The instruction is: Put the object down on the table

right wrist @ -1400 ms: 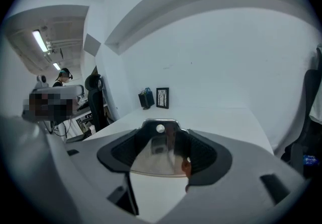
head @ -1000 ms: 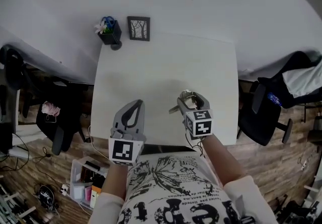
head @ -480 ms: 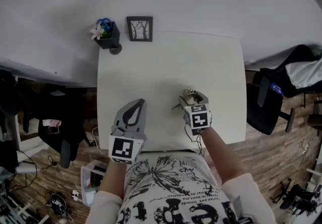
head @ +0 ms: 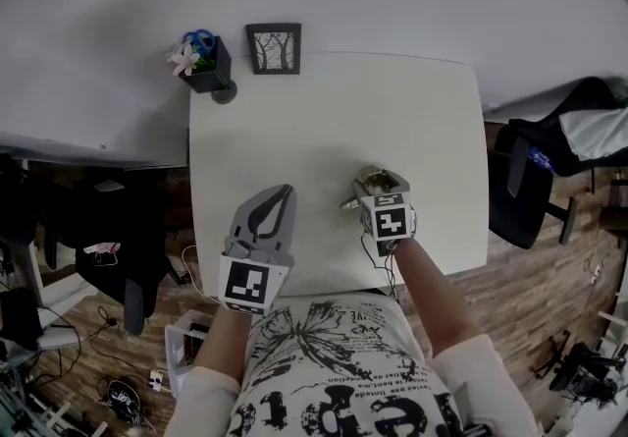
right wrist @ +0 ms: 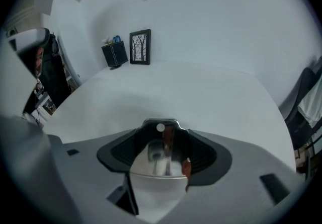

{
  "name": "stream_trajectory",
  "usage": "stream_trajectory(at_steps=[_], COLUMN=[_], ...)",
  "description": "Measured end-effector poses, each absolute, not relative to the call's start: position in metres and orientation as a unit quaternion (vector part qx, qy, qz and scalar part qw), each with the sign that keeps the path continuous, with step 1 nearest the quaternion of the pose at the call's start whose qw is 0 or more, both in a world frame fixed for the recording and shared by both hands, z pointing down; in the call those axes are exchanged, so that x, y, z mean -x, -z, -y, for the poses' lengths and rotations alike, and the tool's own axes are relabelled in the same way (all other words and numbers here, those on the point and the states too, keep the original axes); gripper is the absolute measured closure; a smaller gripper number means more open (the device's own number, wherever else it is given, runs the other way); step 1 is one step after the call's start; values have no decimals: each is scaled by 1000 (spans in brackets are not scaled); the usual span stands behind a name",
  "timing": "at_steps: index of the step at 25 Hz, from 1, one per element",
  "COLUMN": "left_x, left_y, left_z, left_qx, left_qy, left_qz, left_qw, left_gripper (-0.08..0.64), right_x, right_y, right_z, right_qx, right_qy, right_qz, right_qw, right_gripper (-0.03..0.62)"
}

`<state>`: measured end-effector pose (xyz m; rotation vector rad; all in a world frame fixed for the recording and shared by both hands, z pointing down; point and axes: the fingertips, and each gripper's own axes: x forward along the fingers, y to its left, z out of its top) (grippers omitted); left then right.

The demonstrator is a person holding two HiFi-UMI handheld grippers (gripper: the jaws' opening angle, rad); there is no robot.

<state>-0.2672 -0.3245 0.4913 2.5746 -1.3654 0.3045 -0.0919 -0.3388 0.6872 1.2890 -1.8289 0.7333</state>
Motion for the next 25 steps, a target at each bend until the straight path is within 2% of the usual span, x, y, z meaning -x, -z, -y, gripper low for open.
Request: stream_trajectory(at_steps=[11,14,17,20,25], left_x=[269,266,261,252,233], left_y=[-501,-499,-498,-491,-462], left_z=[326,320,318,315,304], left_qx=[-877,-878,-877,-876,-880], left_qy=[-111,-116,-117,-118,-107], left_qz=[453,452,454,455,454], left_qw=[111,109,106,107,90], left_gripper=[548,548,548,548,548], right_x=[93,89,89,94,89], right_y=[-691,-687,-672,-645,-583], right_z=[341,339,339,341,343], right_qx=[-502,-512,-519,-513,-529], right_qy=[-311,-299,-285,-275,-230], right_qz=[697,696,711,746,787], right_qw=[407,405,380,324,218], right_gripper=[307,274,270,272,406])
